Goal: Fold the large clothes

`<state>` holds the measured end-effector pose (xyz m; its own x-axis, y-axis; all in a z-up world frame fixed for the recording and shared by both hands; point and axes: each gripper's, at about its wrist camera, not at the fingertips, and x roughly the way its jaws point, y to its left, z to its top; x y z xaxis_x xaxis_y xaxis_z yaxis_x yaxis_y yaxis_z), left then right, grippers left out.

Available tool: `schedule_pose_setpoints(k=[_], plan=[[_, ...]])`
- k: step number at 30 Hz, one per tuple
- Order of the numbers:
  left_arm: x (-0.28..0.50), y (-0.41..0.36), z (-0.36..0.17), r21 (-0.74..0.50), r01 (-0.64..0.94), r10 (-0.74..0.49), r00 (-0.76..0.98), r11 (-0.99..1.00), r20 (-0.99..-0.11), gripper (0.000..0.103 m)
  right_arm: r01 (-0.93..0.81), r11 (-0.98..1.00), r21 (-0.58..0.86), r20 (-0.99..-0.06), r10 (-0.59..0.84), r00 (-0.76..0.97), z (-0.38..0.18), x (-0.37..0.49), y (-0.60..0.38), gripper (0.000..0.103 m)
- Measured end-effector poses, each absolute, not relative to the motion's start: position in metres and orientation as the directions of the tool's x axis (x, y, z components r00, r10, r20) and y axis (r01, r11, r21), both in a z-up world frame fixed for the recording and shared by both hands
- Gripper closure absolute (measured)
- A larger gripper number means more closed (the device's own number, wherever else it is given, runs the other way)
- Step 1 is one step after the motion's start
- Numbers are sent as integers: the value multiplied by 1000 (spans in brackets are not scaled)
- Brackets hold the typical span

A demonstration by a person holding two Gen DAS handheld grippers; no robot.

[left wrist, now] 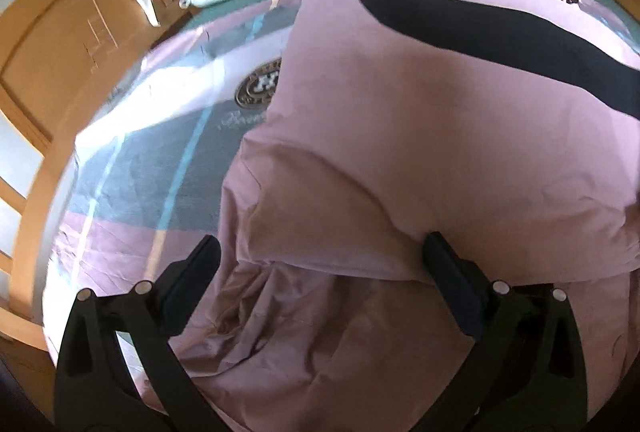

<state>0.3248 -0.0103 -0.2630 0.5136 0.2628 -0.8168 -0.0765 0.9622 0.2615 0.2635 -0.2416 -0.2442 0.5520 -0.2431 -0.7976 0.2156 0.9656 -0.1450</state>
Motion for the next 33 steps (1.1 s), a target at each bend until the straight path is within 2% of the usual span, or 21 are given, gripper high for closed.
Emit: schedule_pose_setpoints(k=[5, 13, 14, 16, 17, 19, 21, 24, 26, 29, 33], plan=[[327, 14, -269, 87, -107, 127, 477, 991, -870, 2, 218, 964, -152, -793, -251, 555, -245, 261, -240, 1], [324, -1, -269, 175, -91, 197, 507, 980, -839, 2, 222, 964, -148, -795, -250, 553, -242, 260, -242, 1], [324, -2, -269, 182, -89, 202, 509, 979, -837, 2, 258, 950, -175, -775, -295, 559, -237, 259, -244, 1], [323, -4, -269, 192, -88, 209, 513, 978, -833, 2, 359, 899, -252, -672, -429, 604, -221, 249, -244, 1], [322, -4, -269, 194, -88, 211, 514, 977, -831, 2, 368, 897, -246, -634, -436, 639, -213, 245, -242, 1], [323, -6, -269, 199, -87, 215, 517, 976, -828, 2, 292, 938, -188, -598, -345, 724, -200, 237, -231, 1], [322, -7, -269, 204, -86, 218, 520, 975, -826, 2, 187, 965, -182, -615, -260, 745, -202, 239, -213, 1], [322, -8, -270, 212, -86, 225, 525, 973, -821, 2, 30, 959, -282, -720, -232, 654, -236, 254, -183, 1], [322, -9, -271, 219, -81, 228, 526, 972, -820, 2, 23, 963, -270, -741, -224, 633, -245, 259, -184, 1], [321, -10, -272, 213, -82, 224, 528, 974, -819, 2, 28, 986, -165, -776, -147, 613, -245, 262, -199, 1], [321, -10, -272, 220, -82, 230, 531, 972, -816, 2, 28, 981, -193, -765, -169, 621, -245, 262, -193, 1]])
